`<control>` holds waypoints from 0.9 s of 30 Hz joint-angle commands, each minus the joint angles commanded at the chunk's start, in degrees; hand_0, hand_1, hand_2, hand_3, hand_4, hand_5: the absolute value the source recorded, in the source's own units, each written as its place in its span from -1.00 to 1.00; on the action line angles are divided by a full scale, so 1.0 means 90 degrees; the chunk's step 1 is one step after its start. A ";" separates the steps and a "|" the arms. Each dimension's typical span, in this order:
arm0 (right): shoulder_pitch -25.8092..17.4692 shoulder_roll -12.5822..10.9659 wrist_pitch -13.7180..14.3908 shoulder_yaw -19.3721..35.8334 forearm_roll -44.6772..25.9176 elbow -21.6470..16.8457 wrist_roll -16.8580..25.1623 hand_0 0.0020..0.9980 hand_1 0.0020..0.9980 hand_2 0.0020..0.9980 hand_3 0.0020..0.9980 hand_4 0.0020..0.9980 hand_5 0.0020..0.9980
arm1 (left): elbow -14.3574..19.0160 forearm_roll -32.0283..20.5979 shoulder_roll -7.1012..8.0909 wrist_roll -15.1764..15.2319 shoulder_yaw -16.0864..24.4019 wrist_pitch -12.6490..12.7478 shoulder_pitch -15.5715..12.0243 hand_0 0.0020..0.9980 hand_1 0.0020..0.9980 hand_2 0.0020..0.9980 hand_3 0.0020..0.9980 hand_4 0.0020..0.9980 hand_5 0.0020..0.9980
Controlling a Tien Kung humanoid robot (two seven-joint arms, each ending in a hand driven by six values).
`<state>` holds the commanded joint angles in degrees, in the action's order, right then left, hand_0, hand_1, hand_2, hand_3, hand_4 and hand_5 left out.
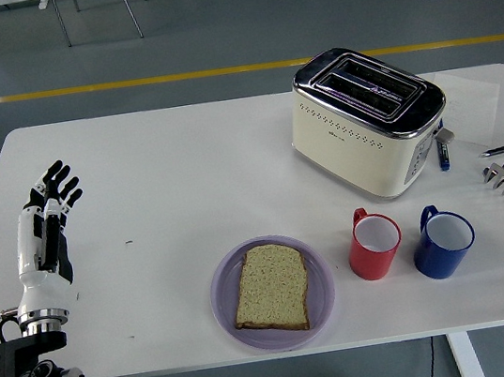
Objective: Push plate across desktop,pick up the break from the machine,place the break in the plate
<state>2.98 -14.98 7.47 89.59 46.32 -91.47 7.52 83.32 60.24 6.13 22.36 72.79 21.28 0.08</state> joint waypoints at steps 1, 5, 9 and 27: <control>-0.0004 -0.0007 -0.0004 -0.0004 -0.0003 0.0000 -0.0005 0.64 0.56 0.60 0.64 -0.01 -0.24 | -0.0002 -0.0006 0.0002 0.0007 -0.0005 0.0005 -0.0010 0.62 0.70 0.78 0.68 -0.01 0.70; -0.0022 -0.0022 -0.0012 -0.0015 -0.0009 0.0004 -0.0016 0.64 0.56 0.60 0.64 -0.01 -0.25 | -0.0007 -0.0025 0.0013 0.0021 -0.0033 0.0024 -0.0049 0.62 0.70 0.78 0.68 0.00 0.70; -0.0044 -0.0023 -0.0029 -0.0036 -0.0016 0.0014 -0.0031 0.64 0.56 0.60 0.64 -0.01 -0.25 | -0.0015 -0.0047 0.0009 0.0035 -0.0057 0.0036 -0.0080 0.62 0.70 0.78 0.68 0.00 0.70; -0.0140 0.0035 -0.0071 0.0032 -0.0043 0.0017 -0.0055 0.64 0.56 0.60 0.64 -0.01 -0.24 | -0.0030 -0.0054 0.0015 0.0029 -0.0124 0.0043 -0.0178 0.62 0.70 0.78 0.68 -0.01 0.70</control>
<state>1.72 -14.67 6.83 89.88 45.93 -91.32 7.02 83.05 59.76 6.26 22.62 71.67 21.67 -1.53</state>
